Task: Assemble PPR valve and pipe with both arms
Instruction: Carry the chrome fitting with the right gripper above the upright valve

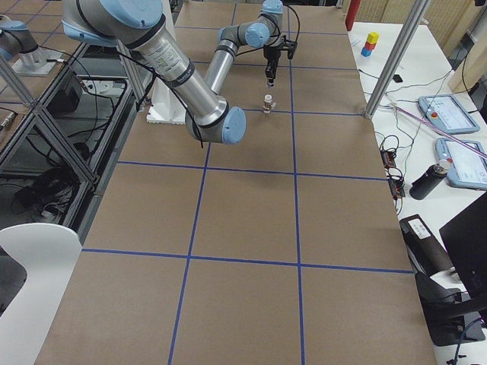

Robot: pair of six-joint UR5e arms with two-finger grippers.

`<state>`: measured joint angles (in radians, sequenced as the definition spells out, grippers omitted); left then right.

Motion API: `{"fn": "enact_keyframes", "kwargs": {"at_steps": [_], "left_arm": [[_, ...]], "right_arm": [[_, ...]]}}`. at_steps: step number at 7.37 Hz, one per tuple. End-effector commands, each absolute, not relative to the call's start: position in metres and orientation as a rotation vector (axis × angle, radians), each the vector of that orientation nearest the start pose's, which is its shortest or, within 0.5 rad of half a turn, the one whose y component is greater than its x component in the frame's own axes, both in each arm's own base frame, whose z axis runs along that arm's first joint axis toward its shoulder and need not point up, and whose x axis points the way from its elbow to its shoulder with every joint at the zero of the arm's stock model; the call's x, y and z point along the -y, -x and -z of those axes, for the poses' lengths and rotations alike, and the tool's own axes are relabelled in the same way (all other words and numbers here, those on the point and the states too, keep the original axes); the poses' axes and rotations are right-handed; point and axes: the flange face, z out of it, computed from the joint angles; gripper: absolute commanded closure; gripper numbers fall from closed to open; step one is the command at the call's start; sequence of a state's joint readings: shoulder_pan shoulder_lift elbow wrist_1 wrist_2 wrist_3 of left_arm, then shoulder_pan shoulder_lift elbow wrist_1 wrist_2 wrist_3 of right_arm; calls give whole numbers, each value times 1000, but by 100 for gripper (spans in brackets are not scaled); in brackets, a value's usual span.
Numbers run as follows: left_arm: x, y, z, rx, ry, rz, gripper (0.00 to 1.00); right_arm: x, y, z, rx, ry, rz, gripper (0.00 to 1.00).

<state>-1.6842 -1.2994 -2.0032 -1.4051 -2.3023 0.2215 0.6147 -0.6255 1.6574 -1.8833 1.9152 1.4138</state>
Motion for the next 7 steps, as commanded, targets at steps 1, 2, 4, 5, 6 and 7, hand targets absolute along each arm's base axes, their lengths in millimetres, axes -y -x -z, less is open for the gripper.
{"fn": "enact_keyframes", "kwargs": {"at_steps": [1,2,4,5,6,7], "left_arm": [[363,108,-583,-721,-118,-103,0],[363,108,-583,-722,-120,-105,0],[363,108,-583,-722,-120,-105,0],[363,109,-584,-722,-120,-104,0],[363,109,-583,-722,-121,-105,0],[363,108,-583,-722,-121,-106,0]], "right_arm": [[478,521,-80,760,76,-385,100],[475,526,-85,749,120,-499,100],[474,532,-103,772,108,-626,100],[471,540,-111,804,136,-721,100],[468,545,-113,808,120,-746,100],[467,546,-110,811,120,-749,100]]}}
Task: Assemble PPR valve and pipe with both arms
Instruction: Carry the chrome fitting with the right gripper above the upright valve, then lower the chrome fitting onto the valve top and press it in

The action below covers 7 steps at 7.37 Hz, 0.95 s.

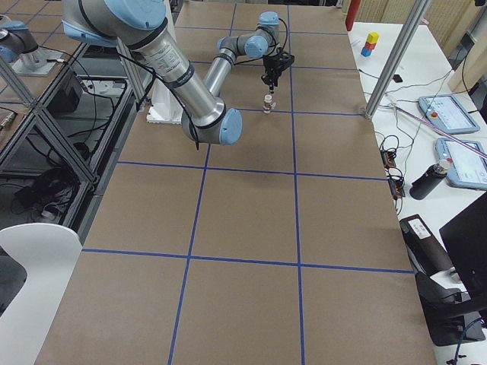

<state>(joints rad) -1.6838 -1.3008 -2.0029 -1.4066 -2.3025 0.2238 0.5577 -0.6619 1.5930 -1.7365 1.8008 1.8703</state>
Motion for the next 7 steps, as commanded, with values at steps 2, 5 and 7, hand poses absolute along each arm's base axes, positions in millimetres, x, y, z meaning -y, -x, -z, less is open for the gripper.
{"fn": "enact_keyframes", "kwargs": {"at_steps": [2,5,7], "left_arm": [[363,108,-584,-722,-120,-107,0],[363,108,-586,-723,-116,-106,0],[363,108,-586,-723,-116,-106,0]], "right_arm": [[466,545,-118,795,121,-753,100],[464,547,-116,787,122,-751,100],[461,549,-117,780,125,-748,100]]}}
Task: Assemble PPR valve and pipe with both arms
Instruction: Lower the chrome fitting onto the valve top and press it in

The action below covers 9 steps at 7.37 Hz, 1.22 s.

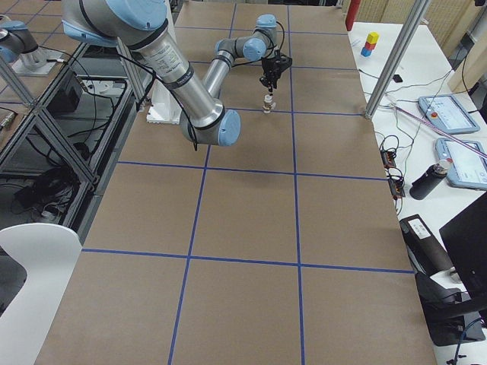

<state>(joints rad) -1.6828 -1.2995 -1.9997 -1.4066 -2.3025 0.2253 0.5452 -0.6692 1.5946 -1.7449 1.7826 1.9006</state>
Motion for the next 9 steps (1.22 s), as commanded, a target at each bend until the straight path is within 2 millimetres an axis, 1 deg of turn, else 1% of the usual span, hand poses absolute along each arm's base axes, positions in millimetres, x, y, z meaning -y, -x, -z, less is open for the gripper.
{"fn": "enact_keyframes", "kwargs": {"at_steps": [1,7,9], "left_arm": [[363,108,-585,-723,-117,-106,0],[363,109,-584,-722,-119,-105,0],[363,109,-583,-722,-121,-106,0]], "right_arm": [[461,550,-118,777,126,-747,100],[456,553,-121,761,129,-742,100],[456,554,-117,765,129,-741,100]]}}
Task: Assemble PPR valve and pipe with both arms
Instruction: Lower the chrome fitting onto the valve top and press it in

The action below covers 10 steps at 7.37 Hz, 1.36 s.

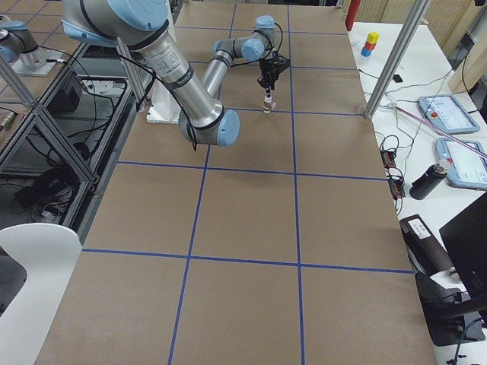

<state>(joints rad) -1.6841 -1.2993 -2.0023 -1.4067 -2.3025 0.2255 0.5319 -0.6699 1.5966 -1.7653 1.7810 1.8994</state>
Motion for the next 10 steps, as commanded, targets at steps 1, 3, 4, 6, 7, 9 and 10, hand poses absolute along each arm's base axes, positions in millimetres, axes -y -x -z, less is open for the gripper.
{"fn": "enact_keyframes", "kwargs": {"at_steps": [1,3,4,6,7,9,10], "left_arm": [[363,109,-583,-722,-122,-106,0],[363,109,-583,-722,-122,-106,0],[363,108,-582,-722,-123,-108,0],[363,108,-582,-722,-123,-108,0],[363,108,-582,-722,-122,-107,0],[363,108,-581,-722,-123,-106,0],[364,108,-581,-721,-125,-107,0]], "right_arm": [[456,554,-117,765,129,-741,100],[454,555,-115,768,130,-738,100],[453,556,-116,766,131,-737,100],[454,556,-120,760,124,-732,100],[455,557,-121,758,116,-733,100],[454,557,-120,759,112,-729,100],[454,557,-120,759,113,-727,100]]}}
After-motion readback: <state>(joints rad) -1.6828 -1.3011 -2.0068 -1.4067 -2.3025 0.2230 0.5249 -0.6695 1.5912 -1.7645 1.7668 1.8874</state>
